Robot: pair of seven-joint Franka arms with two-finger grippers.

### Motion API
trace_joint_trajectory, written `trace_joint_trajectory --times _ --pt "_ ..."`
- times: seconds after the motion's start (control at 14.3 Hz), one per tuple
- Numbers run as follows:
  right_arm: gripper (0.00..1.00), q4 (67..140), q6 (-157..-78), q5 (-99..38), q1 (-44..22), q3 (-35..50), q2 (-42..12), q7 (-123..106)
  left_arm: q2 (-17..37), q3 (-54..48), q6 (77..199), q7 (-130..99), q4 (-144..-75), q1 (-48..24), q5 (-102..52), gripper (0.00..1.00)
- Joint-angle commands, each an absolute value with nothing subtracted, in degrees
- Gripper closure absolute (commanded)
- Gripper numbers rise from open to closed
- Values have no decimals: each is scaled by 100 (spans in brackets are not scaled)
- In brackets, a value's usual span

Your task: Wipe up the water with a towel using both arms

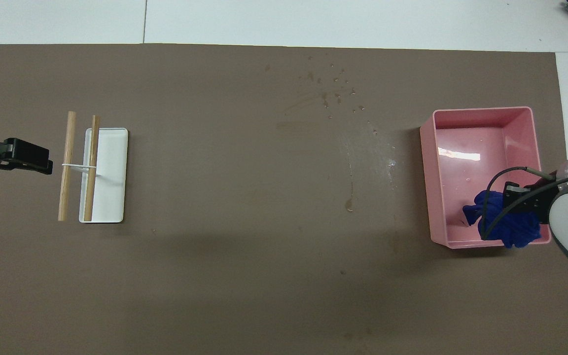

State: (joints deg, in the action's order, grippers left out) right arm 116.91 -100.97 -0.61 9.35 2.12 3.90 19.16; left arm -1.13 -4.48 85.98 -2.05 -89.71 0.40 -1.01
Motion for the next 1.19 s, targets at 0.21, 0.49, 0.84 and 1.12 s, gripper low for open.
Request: trace_joint_trajectory --times 0.21,0.49,0.84,1.12 --pt "30 11752 -10187 53 1019 272 449 2101 -211 -501 8692 -185 -9105 97 -18 0" --pt "3 11462 -10090 61 984 281 457 2048 -211 -501 8692 -185 -9105 97 -18 0" --pt "0 10882 -10064 26 976 299 501 1090 -211 -501 8692 -185 -9105 97 -18 0" --pt "0 9856 -9609 96 634 387 449 853 -211 -501 8692 -185 -9105 97 -18 0"
